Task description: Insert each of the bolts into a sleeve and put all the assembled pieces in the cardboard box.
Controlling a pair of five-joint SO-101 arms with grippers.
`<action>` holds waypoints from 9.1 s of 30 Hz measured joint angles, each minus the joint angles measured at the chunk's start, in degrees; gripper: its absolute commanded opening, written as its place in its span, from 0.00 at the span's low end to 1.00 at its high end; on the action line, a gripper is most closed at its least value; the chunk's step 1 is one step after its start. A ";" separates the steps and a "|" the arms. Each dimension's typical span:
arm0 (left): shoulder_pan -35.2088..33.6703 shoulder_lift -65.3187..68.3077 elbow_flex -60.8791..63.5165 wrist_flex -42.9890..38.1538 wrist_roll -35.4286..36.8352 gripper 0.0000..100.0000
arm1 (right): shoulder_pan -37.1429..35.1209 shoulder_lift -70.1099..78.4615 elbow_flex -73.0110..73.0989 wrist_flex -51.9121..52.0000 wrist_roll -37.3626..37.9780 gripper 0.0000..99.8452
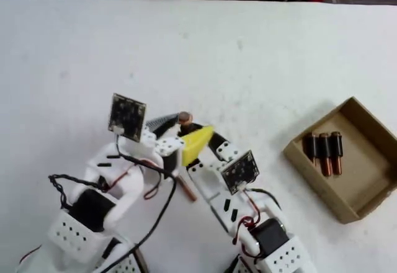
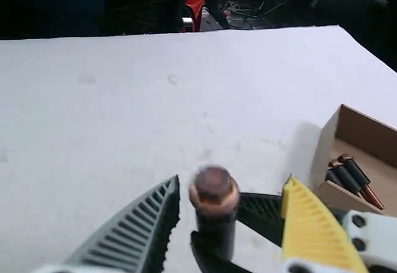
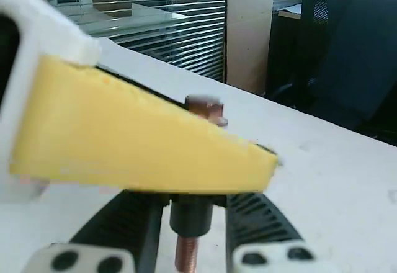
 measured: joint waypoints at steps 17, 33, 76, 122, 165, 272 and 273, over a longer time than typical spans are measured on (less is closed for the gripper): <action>-13.54 -0.09 -6.42 -0.09 -6.59 0.28 | 0.09 0.00 0.00 0.00 -0.09 0.02; -20.48 -24.00 -3.78 13.45 -6.68 0.05 | 7.56 0.00 0.00 0.00 -0.09 0.02; -28.40 -32.70 29.89 16.26 -15.91 0.02 | 43.52 45.71 -59.43 45.10 10.37 0.02; -28.40 -32.70 31.47 23.74 -15.91 0.02 | 72.44 111.30 -69.71 14.86 37.27 0.21; -43.52 -32.70 31.47 28.31 -15.91 0.02 | 12.22 64.26 -69.01 51.08 26.02 0.13; -59.69 -32.79 31.47 28.31 -15.91 0.02 | -21.89 104.18 -52.84 -1.49 41.58 0.02; -59.69 -32.79 31.47 28.31 -15.91 0.02 | -21.27 104.18 -52.84 -1.41 41.58 0.02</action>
